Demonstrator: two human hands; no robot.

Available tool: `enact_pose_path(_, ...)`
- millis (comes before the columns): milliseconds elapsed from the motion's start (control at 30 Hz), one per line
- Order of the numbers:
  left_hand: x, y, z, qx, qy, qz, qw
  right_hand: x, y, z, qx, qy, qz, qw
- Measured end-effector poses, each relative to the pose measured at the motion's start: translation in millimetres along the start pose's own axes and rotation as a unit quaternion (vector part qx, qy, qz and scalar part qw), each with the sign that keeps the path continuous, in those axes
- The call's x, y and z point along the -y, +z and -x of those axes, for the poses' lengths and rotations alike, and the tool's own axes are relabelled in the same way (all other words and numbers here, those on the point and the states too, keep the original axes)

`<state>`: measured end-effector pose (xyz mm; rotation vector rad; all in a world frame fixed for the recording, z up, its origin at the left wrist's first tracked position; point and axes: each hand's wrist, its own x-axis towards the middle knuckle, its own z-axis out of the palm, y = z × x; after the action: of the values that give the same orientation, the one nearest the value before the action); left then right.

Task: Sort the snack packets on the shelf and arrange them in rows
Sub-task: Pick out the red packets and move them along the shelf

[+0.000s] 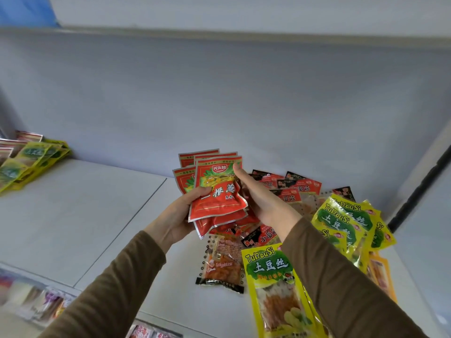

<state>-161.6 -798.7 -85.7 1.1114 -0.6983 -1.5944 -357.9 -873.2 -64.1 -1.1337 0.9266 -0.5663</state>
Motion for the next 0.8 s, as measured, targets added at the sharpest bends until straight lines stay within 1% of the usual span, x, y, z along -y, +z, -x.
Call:
enact_pose_path(67,0,-6,3,-0.008,0.006,-0.011,1.000,-2,8,-1,0.037,-0.014,-0.015,0.999)
enact_pose_path(267,-11,-41,21,-0.020,0.016,-0.060,0.998,-15,58,-16,0.017,-0.018,-0.042,0.999)
enact_pose_path(467,-37,-112,46,-0.024,0.004,-0.067,0.997,-24,140,-46,0.044,0.003,-0.053,0.998)
enact_pose_path(600,-61,-182,61,-0.035,0.001,-0.083,0.996,-33,212,-75,0.025,-0.014,-0.077,0.997)
enact_pose_path(667,-74,-220,67,-0.048,0.012,-0.097,0.994,-39,247,-93,0.013,-0.026,-0.088,0.996)
enact_pose_path(800,-94,-283,73,-0.075,0.034,-0.152,0.985,-51,303,-125,-0.040,-0.055,-0.105,0.992)
